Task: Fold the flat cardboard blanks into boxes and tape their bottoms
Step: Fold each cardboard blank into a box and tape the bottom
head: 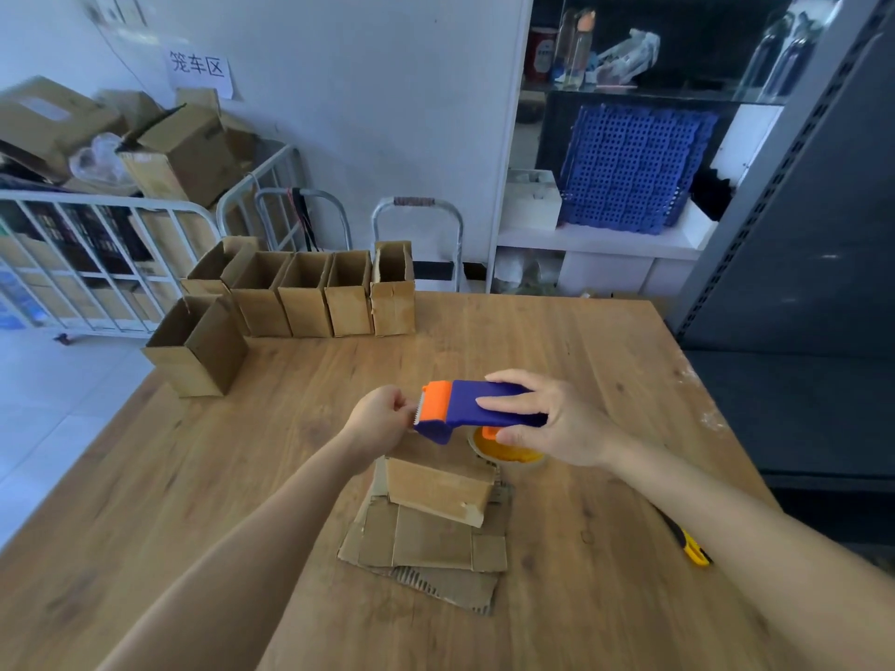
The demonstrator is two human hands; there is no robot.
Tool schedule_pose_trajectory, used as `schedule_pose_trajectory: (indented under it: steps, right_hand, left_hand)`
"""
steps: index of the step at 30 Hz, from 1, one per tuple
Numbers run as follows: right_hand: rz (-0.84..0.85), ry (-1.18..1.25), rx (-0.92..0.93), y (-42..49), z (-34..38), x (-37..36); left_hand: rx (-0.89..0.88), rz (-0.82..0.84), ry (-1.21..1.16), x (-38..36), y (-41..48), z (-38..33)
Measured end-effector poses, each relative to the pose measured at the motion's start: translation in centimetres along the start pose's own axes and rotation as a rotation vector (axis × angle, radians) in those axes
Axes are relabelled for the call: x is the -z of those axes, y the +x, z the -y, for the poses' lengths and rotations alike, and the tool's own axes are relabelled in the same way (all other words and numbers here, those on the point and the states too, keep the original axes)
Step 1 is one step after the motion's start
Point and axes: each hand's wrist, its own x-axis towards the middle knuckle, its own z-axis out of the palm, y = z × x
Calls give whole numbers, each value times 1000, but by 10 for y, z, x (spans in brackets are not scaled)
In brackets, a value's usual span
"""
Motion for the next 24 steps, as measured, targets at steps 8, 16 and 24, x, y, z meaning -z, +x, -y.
schedule_pose_trajectory:
  steps: [8, 16, 24]
  right_hand:
    - [-2, 28, -25, -5, -4, 2]
    - [-23, -96, -185, -25, -10, 3]
    - [12, -176, -231, -14, 7, 1]
  left_hand:
    - [23, 18, -32, 2, 2, 4]
    - [143, 92, -224, 9, 12, 26]
    - [132, 137, -264, 12, 13, 32]
